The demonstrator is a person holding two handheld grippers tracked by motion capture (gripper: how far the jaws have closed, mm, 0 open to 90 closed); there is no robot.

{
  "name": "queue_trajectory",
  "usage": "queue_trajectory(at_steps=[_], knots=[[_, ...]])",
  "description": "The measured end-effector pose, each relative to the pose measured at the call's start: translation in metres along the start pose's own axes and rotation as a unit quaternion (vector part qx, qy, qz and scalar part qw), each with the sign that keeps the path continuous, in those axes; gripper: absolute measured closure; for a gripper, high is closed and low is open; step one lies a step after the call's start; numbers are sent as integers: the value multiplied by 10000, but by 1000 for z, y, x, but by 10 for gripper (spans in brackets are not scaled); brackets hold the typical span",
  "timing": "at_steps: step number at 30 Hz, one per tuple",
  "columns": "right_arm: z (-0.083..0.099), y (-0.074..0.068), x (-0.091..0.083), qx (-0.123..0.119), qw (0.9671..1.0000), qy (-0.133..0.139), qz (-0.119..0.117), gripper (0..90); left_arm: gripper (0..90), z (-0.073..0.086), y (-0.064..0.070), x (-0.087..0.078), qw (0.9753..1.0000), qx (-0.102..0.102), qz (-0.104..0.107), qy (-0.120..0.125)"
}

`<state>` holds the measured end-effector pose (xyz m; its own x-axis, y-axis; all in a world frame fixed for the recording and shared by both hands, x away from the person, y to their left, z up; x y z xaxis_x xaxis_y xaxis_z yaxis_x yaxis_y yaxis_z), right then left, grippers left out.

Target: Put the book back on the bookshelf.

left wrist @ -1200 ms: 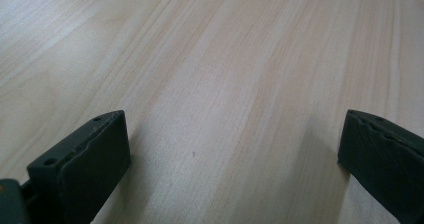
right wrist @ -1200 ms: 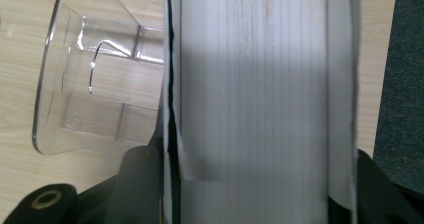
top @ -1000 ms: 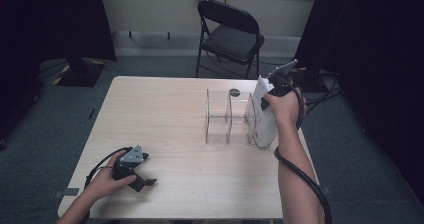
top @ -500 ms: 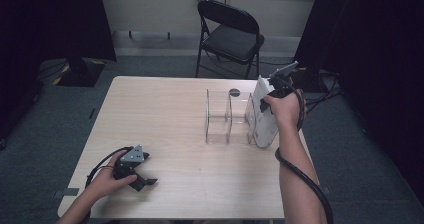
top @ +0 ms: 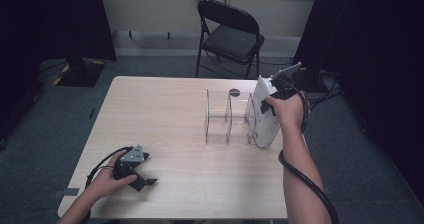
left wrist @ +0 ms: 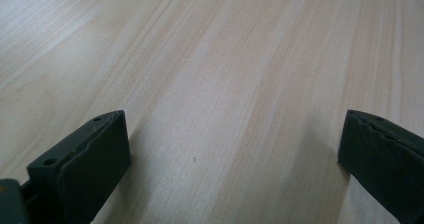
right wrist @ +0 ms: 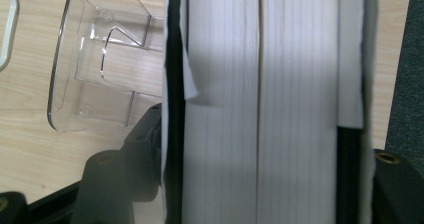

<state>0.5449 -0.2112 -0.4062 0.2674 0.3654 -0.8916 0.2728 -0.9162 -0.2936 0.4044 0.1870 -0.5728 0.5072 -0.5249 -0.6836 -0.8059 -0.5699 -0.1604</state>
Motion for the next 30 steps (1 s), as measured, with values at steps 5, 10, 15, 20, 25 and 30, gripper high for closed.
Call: queue_trajectory(at_steps=[5,10,15,20,25,30], knots=[[3,-1,-1,2,10000,19,-77,349,0,0,0,0,10000,2,-1,0],[7,-2,-2,5,9999,35,-148,345,0,0,0,0,10000,1,-2,-12],[11,-2,-3,16,9999,22,-145,340,0,0,0,0,10000,13,-6,-19],[16,-1,-5,13,9998,55,-194,333,0,0,0,0,10000,13,-5,-20],[19,-1,-9,2,9997,93,-229,326,0,0,0,0,10000,12,0,-19],[24,-1,-10,-19,9996,74,-271,326,0,0,0,1,10000,17,-1,-14]])
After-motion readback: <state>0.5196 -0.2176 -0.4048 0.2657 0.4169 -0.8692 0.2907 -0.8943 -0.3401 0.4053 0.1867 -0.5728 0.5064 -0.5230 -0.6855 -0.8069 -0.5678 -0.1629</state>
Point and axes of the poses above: each handheld gripper's, and its own axes: x roughly forward along the jaws, z roughly out of its underside, y roughly to its right, the point moved 10 cm from there along x, roughly forward along the jaws, and after that the axes turned 14 degrees about -z, right-handed, at the moved point
